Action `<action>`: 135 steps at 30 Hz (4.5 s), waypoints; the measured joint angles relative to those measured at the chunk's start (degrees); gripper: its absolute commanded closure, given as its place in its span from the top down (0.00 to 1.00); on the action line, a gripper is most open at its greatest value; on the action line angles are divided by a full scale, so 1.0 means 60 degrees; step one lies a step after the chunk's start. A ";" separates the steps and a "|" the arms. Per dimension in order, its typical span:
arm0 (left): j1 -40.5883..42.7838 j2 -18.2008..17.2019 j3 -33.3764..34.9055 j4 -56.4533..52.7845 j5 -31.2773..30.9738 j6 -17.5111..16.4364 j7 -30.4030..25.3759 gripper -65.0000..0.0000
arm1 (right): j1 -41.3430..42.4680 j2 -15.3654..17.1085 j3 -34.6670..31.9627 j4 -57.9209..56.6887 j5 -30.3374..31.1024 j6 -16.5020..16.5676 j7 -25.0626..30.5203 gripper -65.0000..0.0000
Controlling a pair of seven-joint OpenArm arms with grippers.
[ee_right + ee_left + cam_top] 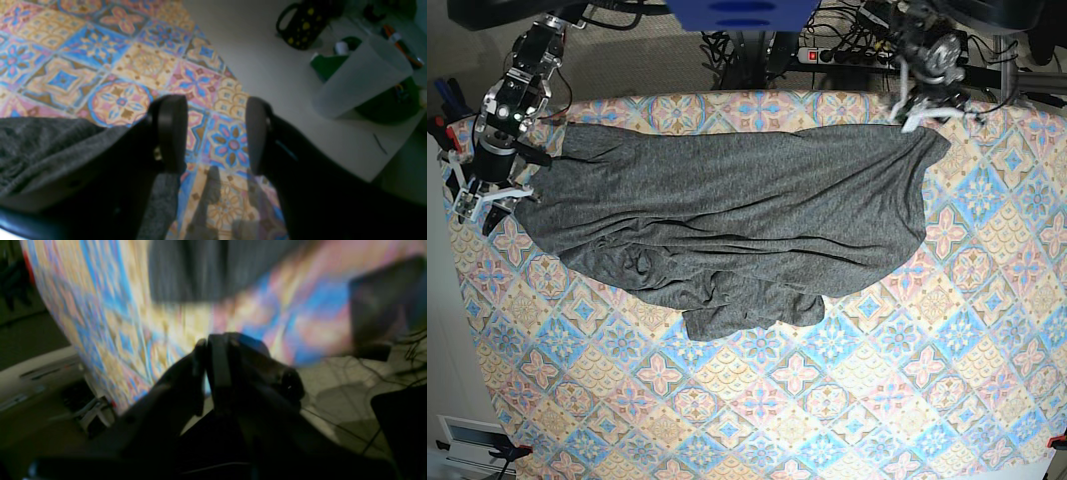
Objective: Layout the t-shirt on the table in an organized manner, then fold the t-shirt properly
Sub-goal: 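Grasp the shirt corners with both grippers and smooth it flat, then hold the shirt with both grippers and pull it toward the table center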
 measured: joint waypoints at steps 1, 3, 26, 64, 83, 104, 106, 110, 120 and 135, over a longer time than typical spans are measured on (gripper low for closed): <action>0.0095 0.0029 -0.0168 0.0000 -0.0036 -0.0047 -0.0149 0.06 | -0.0029 -0.0007 0.0000 0.0000 0.0000 0.0004 -0.0004 0.42; 0.0237 0.0087 -0.0441 -0.0029 -0.0036 -0.0102 -0.0466 0.06 | -0.0022 -0.0004 0.0000 0.0000 0.0004 0.0004 -0.0080 0.42; -0.1038 0.2532 0.0871 0.1679 0.2524 -0.0433 -0.0849 0.36 | 0.0324 -0.0058 -0.0211 -0.2801 0.0033 0.1523 -0.0098 0.42; -0.2295 0.2532 0.1574 0.1708 0.0918 -0.0426 -0.0772 0.36 | 0.1872 -0.0025 0.1738 -0.4379 0.0189 0.2484 -0.1129 0.52; -0.2284 0.2532 0.1599 0.1708 0.0878 -0.0437 -0.0739 0.36 | 0.1891 -0.0029 0.1734 -0.2364 0.0011 0.3544 -0.1508 0.52; -0.2288 0.2532 0.1599 0.1708 0.0882 -0.0433 -0.0739 0.36 | 0.1854 -0.0025 0.1829 -0.2441 0.1847 0.4546 -0.3340 0.52; -0.2284 0.2532 0.1599 0.1708 0.0878 -0.0437 -0.0739 0.36 | 0.1832 -0.0025 0.1832 -0.2441 0.1843 0.4849 -0.3526 0.52; -0.2284 0.2532 0.1599 0.1708 0.0878 -0.0433 -0.0739 0.36 | 0.1836 -0.0029 0.1832 -0.2441 0.1854 0.5220 -0.3894 0.52; -0.2284 0.2532 0.1599 0.1708 0.0885 -0.0430 -0.0736 0.36 | 0.1909 -0.0029 0.1807 -0.3151 0.1927 0.5541 -0.3916 0.52; -0.2288 0.2532 0.1603 0.1698 0.0823 -0.0437 -0.0747 0.36 | 0.1963 -0.0025 0.0568 -0.3421 0.1938 0.6677 -0.4284 0.46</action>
